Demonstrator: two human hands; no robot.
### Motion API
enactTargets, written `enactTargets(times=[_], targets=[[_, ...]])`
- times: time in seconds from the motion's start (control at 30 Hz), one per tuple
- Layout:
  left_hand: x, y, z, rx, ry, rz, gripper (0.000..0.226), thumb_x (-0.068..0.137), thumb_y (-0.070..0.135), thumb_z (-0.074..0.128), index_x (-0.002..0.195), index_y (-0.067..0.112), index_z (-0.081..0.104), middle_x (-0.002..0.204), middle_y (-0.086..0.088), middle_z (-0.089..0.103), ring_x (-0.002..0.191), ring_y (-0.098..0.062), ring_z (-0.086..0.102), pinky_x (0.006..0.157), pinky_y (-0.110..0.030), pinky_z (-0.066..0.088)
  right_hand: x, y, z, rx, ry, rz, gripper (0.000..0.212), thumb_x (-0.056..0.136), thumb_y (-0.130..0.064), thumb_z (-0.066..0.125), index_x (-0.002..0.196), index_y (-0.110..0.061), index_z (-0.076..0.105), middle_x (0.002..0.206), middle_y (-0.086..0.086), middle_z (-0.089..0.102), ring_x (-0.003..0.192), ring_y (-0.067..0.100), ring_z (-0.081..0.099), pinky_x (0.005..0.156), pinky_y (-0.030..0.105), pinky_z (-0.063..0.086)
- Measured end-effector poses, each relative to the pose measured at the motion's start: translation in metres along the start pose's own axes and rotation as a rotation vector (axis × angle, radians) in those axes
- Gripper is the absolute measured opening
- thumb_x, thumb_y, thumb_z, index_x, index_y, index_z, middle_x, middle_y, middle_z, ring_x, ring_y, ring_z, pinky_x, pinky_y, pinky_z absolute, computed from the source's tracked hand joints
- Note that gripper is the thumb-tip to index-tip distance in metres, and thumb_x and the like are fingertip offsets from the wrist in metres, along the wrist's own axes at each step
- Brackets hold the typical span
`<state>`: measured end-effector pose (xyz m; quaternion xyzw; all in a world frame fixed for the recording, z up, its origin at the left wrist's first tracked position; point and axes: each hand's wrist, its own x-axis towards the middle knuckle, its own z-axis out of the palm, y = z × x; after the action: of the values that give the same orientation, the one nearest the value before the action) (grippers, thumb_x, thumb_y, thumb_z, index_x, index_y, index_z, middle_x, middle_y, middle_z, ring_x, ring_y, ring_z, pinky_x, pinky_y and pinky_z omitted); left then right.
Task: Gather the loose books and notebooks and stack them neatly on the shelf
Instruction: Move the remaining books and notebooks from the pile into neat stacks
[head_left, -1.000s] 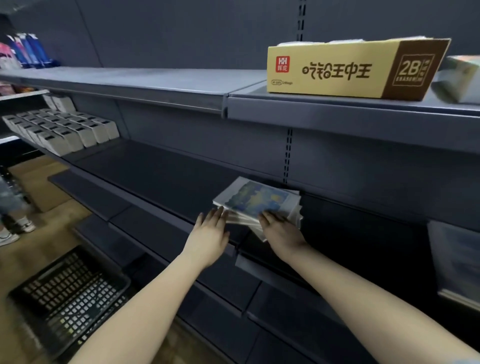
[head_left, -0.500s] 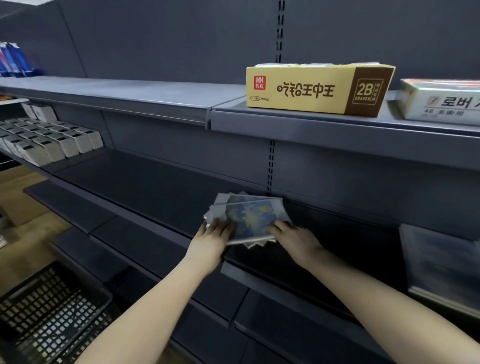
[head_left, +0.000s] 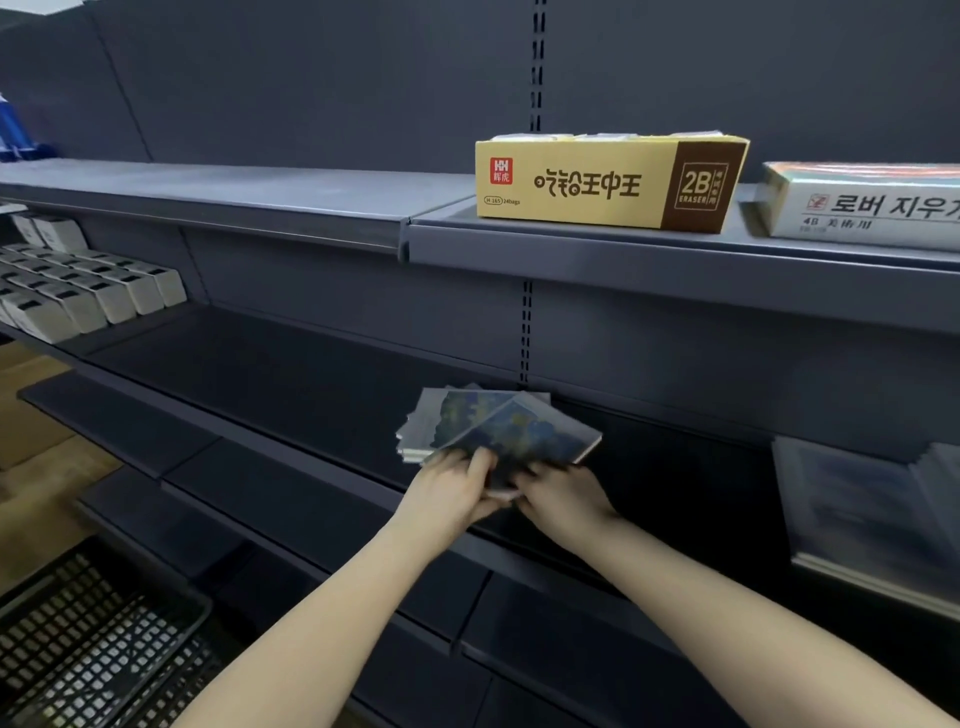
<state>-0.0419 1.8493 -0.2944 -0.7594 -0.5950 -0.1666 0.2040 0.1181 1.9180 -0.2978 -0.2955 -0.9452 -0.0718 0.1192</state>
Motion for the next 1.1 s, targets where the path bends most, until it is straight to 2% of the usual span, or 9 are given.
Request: enactTargets(times=[0.1, 0.27, 0.43, 0.5, 0.6, 0.67, 0.9, 1.03, 1.1], targets=[[-0.002, 0.001, 0.010, -0.001, -0.086, 0.002, 0.065, 0.044, 0.036, 0.088, 0.094, 0.014, 0.053, 0.069, -0.002, 0.063, 0.065, -0.022, 0.063, 0.056, -0.024, 0.049, -0.011, 0.009, -0.008, 0.009, -0.110, 0.048, 0.033, 0.087, -0.019, 0.058, 0.118, -0.010, 0.056, 0.116, 0.011, 0.059, 0.104, 0.030, 0.059, 0.073, 0.035, 0.048], [0.003, 0.007, 0.029, 0.014, -0.168, 0.077, 0.056, 0.035, 0.020, 0.091, 0.089, 0.016, 0.076, 0.092, -0.002, 0.074, 0.078, -0.018, 0.071, 0.045, -0.021, 0.050, -0.033, 0.029, -0.009, -0.002, -0.206, 0.182, 0.051, 0.088, -0.004, 0.047, 0.137, -0.010, 0.034, 0.141, 0.013, 0.040, 0.124, 0.029, 0.045, 0.089, 0.036, 0.045], [0.027, 0.035, 0.029, 0.171, -0.133, 0.270, 0.038, 0.045, 0.014, 0.074, 0.082, 0.014, 0.078, 0.081, -0.004, 0.073, 0.064, -0.018, 0.069, 0.034, -0.022, 0.041, -0.050, 0.031, -0.007, -0.099, -0.327, 0.202, 0.067, 0.093, -0.001, 0.041, 0.150, -0.008, 0.005, 0.156, 0.023, 0.000, 0.145, 0.036, -0.001, 0.118, 0.040, 0.007], [0.034, 0.044, 0.032, 0.150, -0.166, 0.293, 0.049, 0.036, 0.014, 0.085, 0.084, 0.012, 0.078, 0.085, -0.007, 0.073, 0.064, -0.019, 0.069, 0.033, -0.024, 0.043, -0.058, 0.039, -0.007, -0.159, -0.321, 0.255, 0.064, 0.093, 0.003, 0.035, 0.149, -0.003, 0.006, 0.154, 0.027, 0.002, 0.144, 0.039, 0.002, 0.118, 0.042, 0.004], [0.044, 0.061, 0.036, 0.069, -0.147, 0.297, 0.065, 0.031, 0.011, 0.087, 0.095, 0.008, 0.076, 0.095, -0.008, 0.074, 0.077, -0.019, 0.072, 0.052, -0.027, 0.055, -0.073, 0.055, -0.005, -0.230, -0.107, 0.279, 0.049, 0.080, -0.001, 0.036, 0.125, 0.004, 0.056, 0.124, 0.034, 0.054, 0.118, 0.044, 0.052, 0.103, 0.045, 0.039], [0.053, 0.079, 0.036, 0.009, -0.140, 0.311, 0.074, 0.034, 0.004, 0.084, 0.107, 0.005, 0.072, 0.106, -0.011, 0.071, 0.091, -0.022, 0.070, 0.070, -0.030, 0.057, -0.091, 0.070, -0.004, -0.315, -0.094, 0.296, 0.045, 0.072, -0.007, 0.037, 0.098, -0.002, 0.073, 0.098, 0.024, 0.069, 0.094, 0.037, 0.068, 0.094, 0.041, 0.047], [0.084, 0.172, 0.053, -0.161, -0.152, 0.437, 0.069, 0.065, 0.001, 0.079, 0.130, -0.001, 0.053, 0.133, -0.019, 0.054, 0.120, -0.029, 0.056, 0.100, -0.038, 0.043, -0.184, 0.115, -0.032, -0.422, 0.116, 0.378, 0.039, 0.080, -0.005, 0.040, 0.101, -0.006, 0.073, 0.103, 0.024, 0.069, 0.099, 0.036, 0.066, 0.084, 0.047, 0.054], [0.099, 0.229, 0.051, -0.132, -0.160, 0.551, 0.059, 0.096, 0.002, 0.039, 0.149, 0.003, 0.013, 0.156, -0.016, 0.013, 0.144, -0.031, 0.016, 0.117, -0.035, 0.009, -0.235, 0.127, -0.045, -0.433, 0.150, 0.494, 0.036, 0.075, -0.004, 0.041, 0.088, -0.004, 0.075, 0.095, 0.024, 0.070, 0.090, 0.036, 0.069, 0.076, 0.043, 0.056], [0.101, 0.253, 0.051, -0.122, -0.129, 0.622, 0.052, 0.096, 0.001, 0.031, 0.147, -0.001, 0.021, 0.154, -0.020, 0.020, 0.141, -0.033, 0.024, 0.115, -0.035, 0.019, -0.261, 0.130, -0.043, -0.416, 0.104, 0.574, 0.035, 0.072, -0.005, 0.043, 0.083, -0.004, 0.076, 0.091, 0.022, 0.071, 0.086, 0.035, 0.070, 0.072, 0.041, 0.058]])
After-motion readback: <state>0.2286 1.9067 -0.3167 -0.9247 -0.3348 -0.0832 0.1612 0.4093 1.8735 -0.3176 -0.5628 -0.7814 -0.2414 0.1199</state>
